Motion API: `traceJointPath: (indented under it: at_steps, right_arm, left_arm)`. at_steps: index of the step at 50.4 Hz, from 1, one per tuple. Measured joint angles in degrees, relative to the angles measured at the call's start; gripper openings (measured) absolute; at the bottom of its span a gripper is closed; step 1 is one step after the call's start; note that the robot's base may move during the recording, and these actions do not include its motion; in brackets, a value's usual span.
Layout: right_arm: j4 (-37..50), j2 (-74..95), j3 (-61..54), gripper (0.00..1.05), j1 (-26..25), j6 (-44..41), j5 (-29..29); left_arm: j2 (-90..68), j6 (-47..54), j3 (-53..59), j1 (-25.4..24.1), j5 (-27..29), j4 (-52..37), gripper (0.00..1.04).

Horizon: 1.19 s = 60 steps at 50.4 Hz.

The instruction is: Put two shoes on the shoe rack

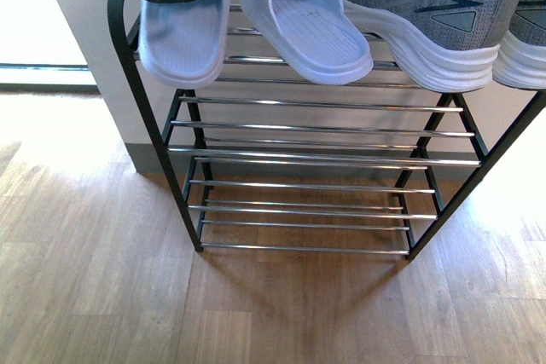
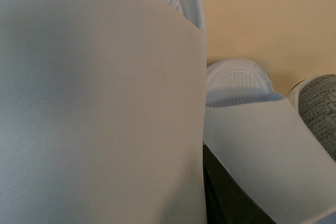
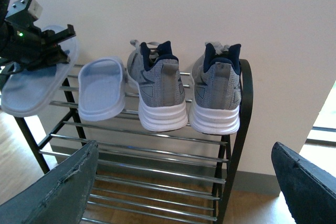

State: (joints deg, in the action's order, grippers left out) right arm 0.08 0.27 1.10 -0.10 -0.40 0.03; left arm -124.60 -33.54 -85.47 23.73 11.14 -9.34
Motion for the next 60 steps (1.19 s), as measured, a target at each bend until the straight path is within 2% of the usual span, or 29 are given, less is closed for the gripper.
traceJointPath:
  at_steps: [18, 24, 33, 41, 44, 54, 60]
  right_arm:
    - [0.0, 0.0, 0.0, 0.96, 0.0, 0.0, 0.0]
    - [0.0, 0.0, 0.0, 0.96, 0.0, 0.0, 0.0]
    - [0.0, 0.0, 0.0, 0.96, 0.0, 0.0, 0.0]
    - [0.0, 0.0, 0.0, 0.96, 0.0, 0.0, 0.0]
    - [0.0, 0.0, 0.0, 0.96, 0.0, 0.0, 0.0]
    - [0.0, 0.0, 0.0, 0.96, 0.0, 0.0, 0.0]
    - [0.0, 0.0, 0.0, 0.96, 0.0, 0.0, 0.0]
  left_arm:
    - [-7.87, -2.86, -12.17, 0.46, -2.38, 7.19, 0.02]
    - [-9.73, -3.17, -15.32, 0.87, -5.05, 7.23, 0.02]
    - [-9.99, -3.26, -15.45, 1.66, -8.41, 5.09, 0.02]
    - [-9.66, -4.17, -14.23, 1.77, -7.87, 5.05, 0.02]
    - [-8.92, -4.5, -12.76, 1.64, -8.17, 4.96, 0.14]
    - [-8.09, -5.18, -9.51, 1.64, -8.59, 3.91, 0.37]
    - [-6.19, -5.35, -7.02, 1.62, -9.18, 2.19, 0.56]
